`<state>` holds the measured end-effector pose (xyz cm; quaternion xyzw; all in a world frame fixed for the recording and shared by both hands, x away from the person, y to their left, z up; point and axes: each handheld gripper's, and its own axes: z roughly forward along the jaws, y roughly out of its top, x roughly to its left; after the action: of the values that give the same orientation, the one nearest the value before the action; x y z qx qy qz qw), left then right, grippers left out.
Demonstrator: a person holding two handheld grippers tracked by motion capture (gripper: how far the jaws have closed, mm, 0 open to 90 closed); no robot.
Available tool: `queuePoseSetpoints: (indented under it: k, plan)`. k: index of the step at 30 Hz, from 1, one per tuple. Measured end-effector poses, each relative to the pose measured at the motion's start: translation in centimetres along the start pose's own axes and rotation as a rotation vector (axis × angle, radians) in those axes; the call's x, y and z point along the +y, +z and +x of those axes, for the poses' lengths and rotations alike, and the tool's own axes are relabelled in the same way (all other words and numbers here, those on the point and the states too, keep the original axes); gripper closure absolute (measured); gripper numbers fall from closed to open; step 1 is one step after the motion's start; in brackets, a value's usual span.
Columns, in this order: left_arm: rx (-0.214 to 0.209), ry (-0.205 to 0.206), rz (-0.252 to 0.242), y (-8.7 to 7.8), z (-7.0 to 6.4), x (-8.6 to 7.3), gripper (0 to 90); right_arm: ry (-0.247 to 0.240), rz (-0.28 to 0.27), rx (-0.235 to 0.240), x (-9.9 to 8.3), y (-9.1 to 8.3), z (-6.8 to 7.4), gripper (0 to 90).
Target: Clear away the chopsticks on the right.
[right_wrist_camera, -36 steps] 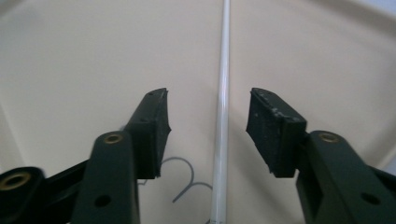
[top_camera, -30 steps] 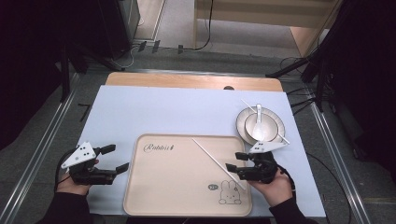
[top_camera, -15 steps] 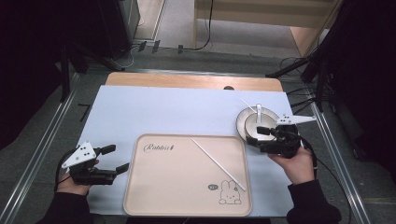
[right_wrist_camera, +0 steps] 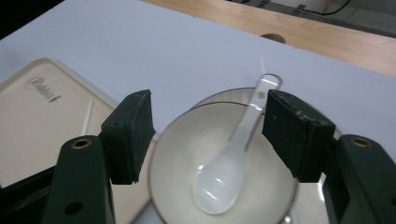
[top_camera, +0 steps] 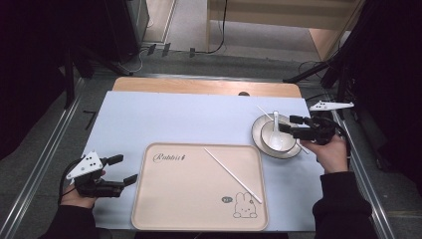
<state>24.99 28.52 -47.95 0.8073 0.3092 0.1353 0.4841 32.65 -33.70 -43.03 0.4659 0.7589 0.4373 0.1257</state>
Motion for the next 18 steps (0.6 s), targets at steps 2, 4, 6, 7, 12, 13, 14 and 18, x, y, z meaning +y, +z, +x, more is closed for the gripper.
queuePoseSetpoints:
  k: [2,4,6,7,12,13,14,18]
  plan:
    - [-0.001,0.0,0.0,0.0,0.0,0.0,14.6,0.019,0.001,-0.016,-0.1,-0.3,-1.0,34.5]
    - [0.0,-0.002,0.001,0.0,0.0,0.0,14.5,0.036,-0.008,-0.029,-0.4,-0.6,-2.0,34.6]
    - [0.0,-0.003,0.002,0.0,0.0,0.0,14.5,0.036,-0.01,-0.041,-0.8,-0.8,-2.7,34.8]
    - [0.0,-0.002,0.002,0.0,0.0,0.0,14.5,0.039,-0.008,-0.056,-1.0,-1.0,-3.1,34.8]
    - [0.0,-0.001,0.008,0.0,-0.1,0.0,14.5,0.075,-0.014,-0.088,-2.6,-1.6,-5.0,35.8]
    - [-0.001,0.0,0.008,0.0,-0.1,0.0,14.6,0.083,-0.01,-0.09,-2.9,-1.7,-5.4,36.3]
    - [-0.003,0.001,0.006,0.1,-0.1,0.0,14.6,0.094,-0.005,-0.092,-3.3,-1.7,-5.7,37.4]
    - [-0.004,0.002,0.007,0.0,-0.1,0.0,14.5,0.097,0.021,-0.113,-4.5,-1.3,-6.5,40.0]
